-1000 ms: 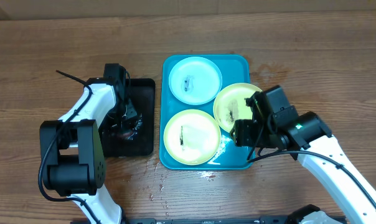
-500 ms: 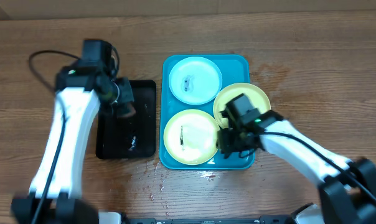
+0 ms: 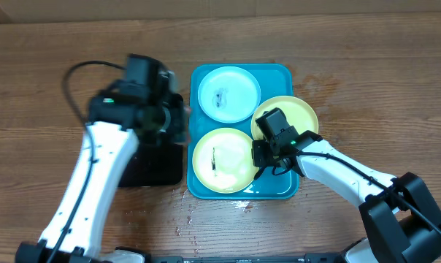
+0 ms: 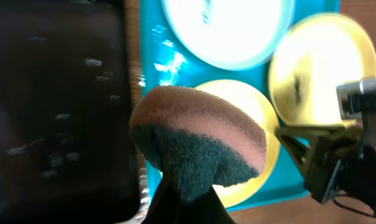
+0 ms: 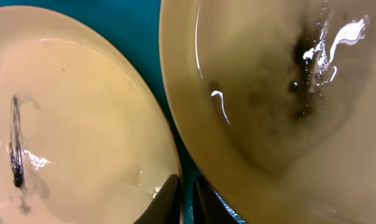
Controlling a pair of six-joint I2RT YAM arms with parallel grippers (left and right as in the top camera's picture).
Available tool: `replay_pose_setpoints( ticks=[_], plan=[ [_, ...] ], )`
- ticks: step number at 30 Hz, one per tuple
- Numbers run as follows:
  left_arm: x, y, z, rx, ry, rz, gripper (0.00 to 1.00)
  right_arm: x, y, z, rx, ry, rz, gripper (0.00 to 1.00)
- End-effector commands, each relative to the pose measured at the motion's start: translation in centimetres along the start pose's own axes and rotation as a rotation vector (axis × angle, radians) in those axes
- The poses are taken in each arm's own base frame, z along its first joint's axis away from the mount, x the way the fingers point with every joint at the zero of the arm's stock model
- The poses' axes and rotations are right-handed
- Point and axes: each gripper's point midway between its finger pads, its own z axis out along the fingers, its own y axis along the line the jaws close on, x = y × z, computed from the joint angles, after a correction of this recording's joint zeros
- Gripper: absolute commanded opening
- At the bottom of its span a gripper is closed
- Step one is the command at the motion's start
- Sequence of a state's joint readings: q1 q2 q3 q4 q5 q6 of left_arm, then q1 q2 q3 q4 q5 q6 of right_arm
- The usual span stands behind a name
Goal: Clean dirty plates on tray and stack at the side
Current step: 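Lift the front yellow plate edge with the right gripper, bring sponge over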
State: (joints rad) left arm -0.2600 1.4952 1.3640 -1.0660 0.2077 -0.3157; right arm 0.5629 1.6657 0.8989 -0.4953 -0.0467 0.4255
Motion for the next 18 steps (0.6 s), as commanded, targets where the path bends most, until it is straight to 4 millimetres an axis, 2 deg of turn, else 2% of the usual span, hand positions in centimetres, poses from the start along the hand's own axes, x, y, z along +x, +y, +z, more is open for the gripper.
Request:
replay_pose_setpoints(
  ticks=[1, 4, 8, 13, 15, 18],
  plan=[
    [1.9, -1.4, 3.1, 0.003, 0.088, -0.002, 0.04, -0.2, -0.8, 0.0, 0.041, -0.015, 0.022, 0.17],
    [2.4, -2.0, 4.4, -0.013, 0.113, 0.012, 0.04, 0.7, -0.2, 0.0, 0.000, 0.030, -0.018, 0.24],
    [2.1, -2.1, 4.5, -0.010, 0.105, 0.015, 0.04, 1.3, 0.2, 0.4, -0.028, 0.059, -0.068, 0.27],
    [2.0, -2.0, 4.5, -0.018, 0.096, 0.018, 0.04, 1.7, -0.2, 2.9, -0.012, 0.091, -0.077, 0.30],
    [1.9, -1.7, 4.5, -0.034, 0.091, 0.018, 0.04, 2.2, -0.6, 3.9, -0.001, 0.112, -0.075, 0.20],
    [1.9, -1.8, 4.7, -0.032, 0.090, 0.009, 0.04, 1.7, -0.9, 4.0, 0.020, 0.090, -0.074, 0.04]
  ],
)
